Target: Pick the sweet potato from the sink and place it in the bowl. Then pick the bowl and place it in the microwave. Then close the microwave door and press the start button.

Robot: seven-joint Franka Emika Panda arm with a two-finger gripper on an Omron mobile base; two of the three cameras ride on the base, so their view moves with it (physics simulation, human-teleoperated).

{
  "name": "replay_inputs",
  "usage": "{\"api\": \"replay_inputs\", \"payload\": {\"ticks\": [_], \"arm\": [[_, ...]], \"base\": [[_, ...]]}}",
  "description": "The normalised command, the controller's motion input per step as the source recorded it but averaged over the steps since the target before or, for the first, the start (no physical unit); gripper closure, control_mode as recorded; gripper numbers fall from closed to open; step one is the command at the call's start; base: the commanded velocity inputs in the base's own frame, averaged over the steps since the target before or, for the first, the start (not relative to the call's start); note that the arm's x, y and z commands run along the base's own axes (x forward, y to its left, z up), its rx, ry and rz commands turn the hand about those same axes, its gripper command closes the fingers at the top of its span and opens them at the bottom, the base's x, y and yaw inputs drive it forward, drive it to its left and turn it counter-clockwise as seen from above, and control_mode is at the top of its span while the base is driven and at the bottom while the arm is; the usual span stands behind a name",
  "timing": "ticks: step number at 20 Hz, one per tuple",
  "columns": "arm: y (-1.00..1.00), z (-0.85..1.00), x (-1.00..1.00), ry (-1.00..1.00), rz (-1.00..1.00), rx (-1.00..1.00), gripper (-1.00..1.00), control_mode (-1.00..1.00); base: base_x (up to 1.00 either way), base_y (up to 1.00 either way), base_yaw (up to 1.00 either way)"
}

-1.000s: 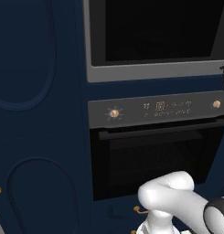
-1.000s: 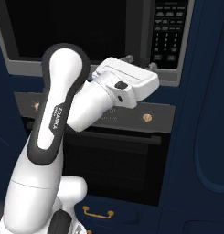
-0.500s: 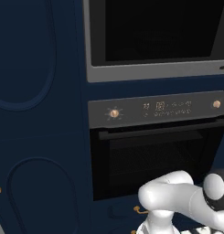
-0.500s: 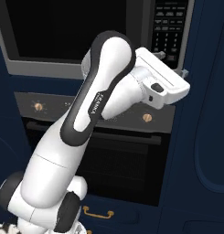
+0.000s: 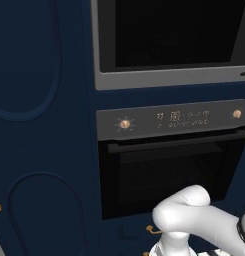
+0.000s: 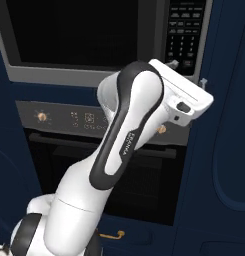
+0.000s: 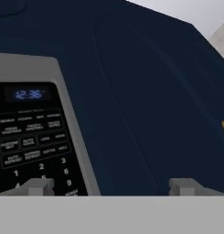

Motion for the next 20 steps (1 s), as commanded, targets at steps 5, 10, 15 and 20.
{"api": "replay_inputs", "payload": {"ticks": [5, 10, 15, 20], "arm": [[-0.08, -0.22, 0.08, -0.02, 0.06, 0.00, -1.00, -1.00], [0.00, -0.02, 0.49, -0.01, 0.00, -0.05, -1.00, -1.00], [-0.10, -0.02, 0.75, 0.00, 0.06, -0.03, -1.00, -1.00], [-0.17, 0.00, 0.64, 0.00, 0.13, -0.03, -1.00, -1.00]], "base": [[0.00, 0.00, 0.00], [0.00, 0.00, 0.00], [0.00, 0.00, 0.00], [0.00, 0.00, 0.00]]}}
